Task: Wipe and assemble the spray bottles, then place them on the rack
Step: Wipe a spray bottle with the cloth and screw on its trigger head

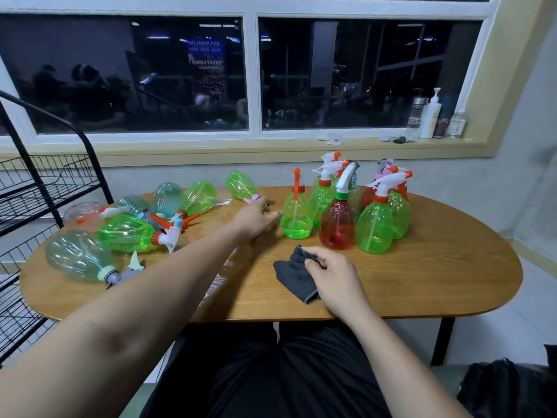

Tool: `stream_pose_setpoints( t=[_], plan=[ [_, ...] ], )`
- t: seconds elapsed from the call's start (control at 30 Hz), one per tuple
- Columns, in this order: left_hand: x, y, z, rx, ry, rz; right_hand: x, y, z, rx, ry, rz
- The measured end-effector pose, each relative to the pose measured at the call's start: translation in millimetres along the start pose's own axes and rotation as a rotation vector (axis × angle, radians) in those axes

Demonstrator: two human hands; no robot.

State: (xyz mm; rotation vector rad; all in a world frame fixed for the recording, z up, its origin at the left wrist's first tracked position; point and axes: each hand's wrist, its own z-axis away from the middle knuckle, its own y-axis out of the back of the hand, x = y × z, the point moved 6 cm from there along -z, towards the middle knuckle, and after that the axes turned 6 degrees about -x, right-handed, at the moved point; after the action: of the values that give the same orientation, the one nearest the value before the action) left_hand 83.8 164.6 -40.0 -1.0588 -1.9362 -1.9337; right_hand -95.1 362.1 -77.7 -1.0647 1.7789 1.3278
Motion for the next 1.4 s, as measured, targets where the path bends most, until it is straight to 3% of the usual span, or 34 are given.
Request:
stream_pose_setpoints(
  t=[0.27, 0.63, 1.07, 1.4],
  plan=[
    [-18.1, 11.0, -34.8, 0.083, 0.130, -0.145, 1.7, -1.8, -2.5, -0.013, -0.011, 0.005],
    [-48.8, -4.5, -53.2, -0.140, 0.295, -0.469, -1.0, -0.4, -2.2, -0.021, 0.001, 0.013],
    [-25.5, 6.0, -19.5, -0.098, 0.161, -0.645, 4.5, -1.5, -3.9, -0.010, -0.009, 0.042],
    [4.5, 5.4, 77.5, 0.040, -0.032, -0.619, 1.8, -1.2, -2.2, -0.006, 0.002, 0.061]
  ],
)
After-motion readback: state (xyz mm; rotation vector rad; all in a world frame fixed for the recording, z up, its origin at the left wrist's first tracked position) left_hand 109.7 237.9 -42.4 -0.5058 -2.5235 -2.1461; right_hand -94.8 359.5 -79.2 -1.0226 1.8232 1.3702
